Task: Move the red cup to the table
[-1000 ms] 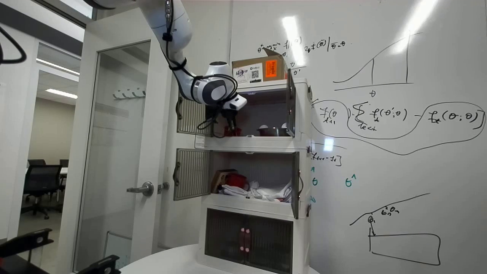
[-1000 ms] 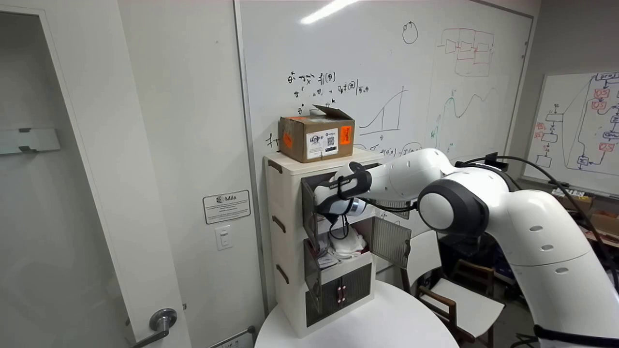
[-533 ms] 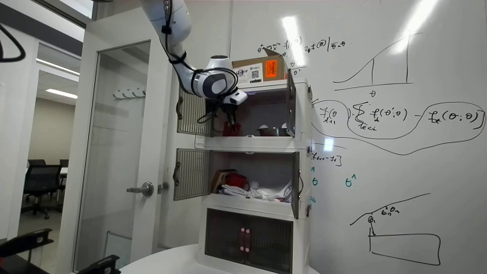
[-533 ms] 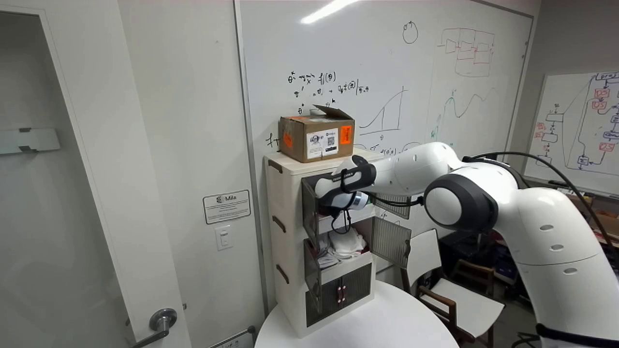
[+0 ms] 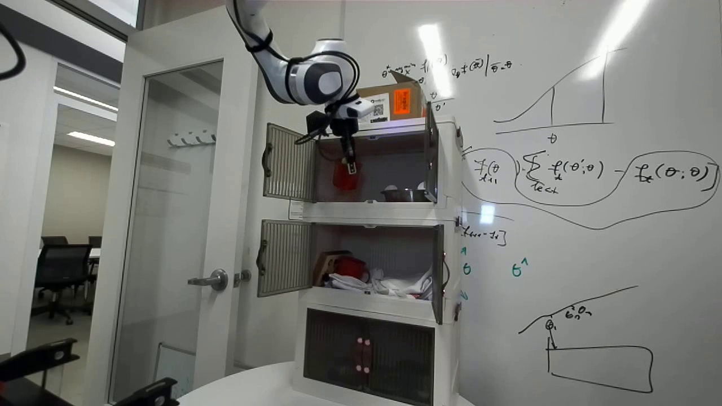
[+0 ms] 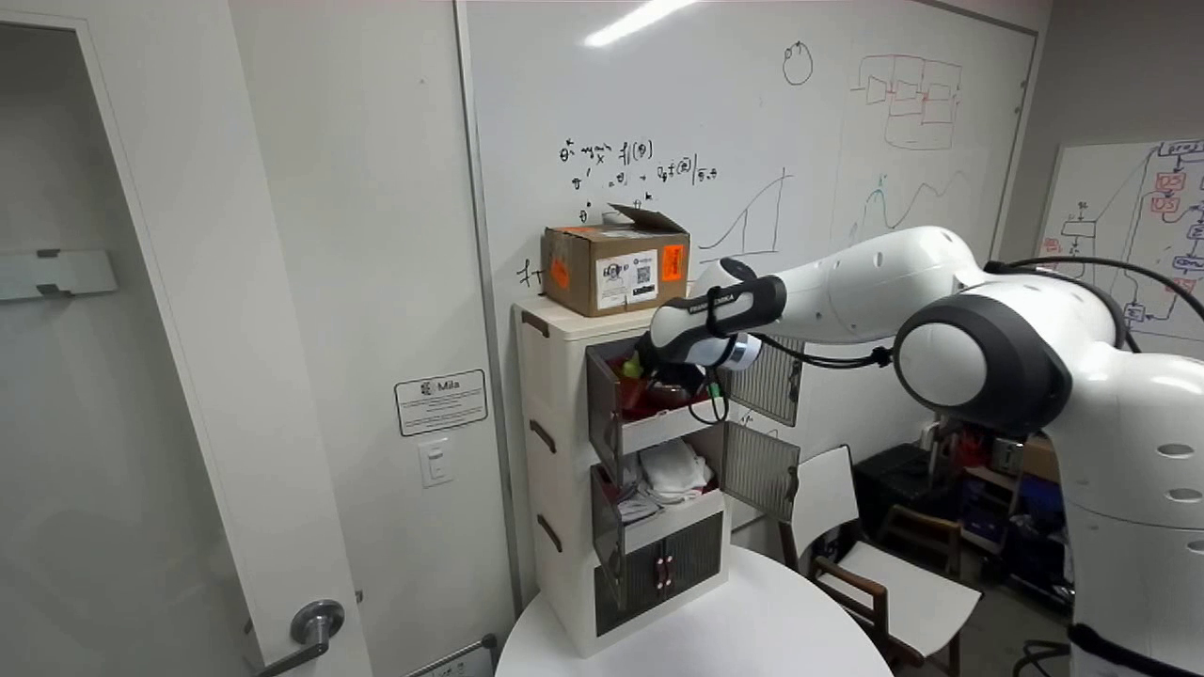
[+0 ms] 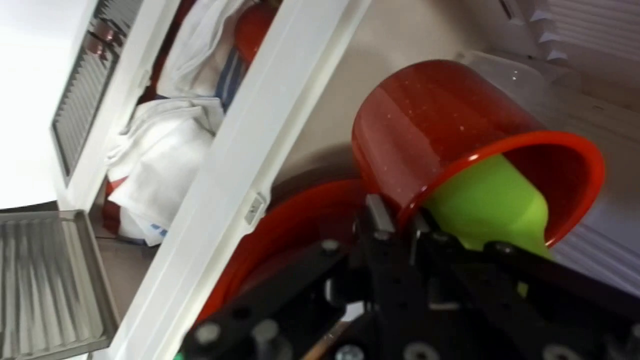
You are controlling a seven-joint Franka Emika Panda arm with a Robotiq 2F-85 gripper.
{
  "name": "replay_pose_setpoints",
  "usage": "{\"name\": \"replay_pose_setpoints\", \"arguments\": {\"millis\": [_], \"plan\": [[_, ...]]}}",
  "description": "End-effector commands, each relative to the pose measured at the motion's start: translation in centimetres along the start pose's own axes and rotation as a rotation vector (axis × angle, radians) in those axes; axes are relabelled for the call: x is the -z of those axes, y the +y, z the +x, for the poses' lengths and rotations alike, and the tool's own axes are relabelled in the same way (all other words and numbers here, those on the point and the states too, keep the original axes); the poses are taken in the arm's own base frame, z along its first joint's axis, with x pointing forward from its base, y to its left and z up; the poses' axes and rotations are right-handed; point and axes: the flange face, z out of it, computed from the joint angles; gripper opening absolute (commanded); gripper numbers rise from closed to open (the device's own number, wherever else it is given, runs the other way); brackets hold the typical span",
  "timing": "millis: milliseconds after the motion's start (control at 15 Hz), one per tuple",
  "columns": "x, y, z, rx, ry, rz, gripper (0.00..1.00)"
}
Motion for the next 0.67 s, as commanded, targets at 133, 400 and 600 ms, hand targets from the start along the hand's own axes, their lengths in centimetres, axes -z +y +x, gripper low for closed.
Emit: {"name": "replay_pose_setpoints", "arguments": {"millis": [133, 400, 600], "plan": [[3.4, 3.2, -1.2, 0.082, -0.108, -0.169, 0.02], [3.1, 5.8, -3.0, 0.115, -0.058, -0.259, 0.02], [1.0, 8.9, -4.4, 0.096, 0.001, -0.32, 0.02]]}}
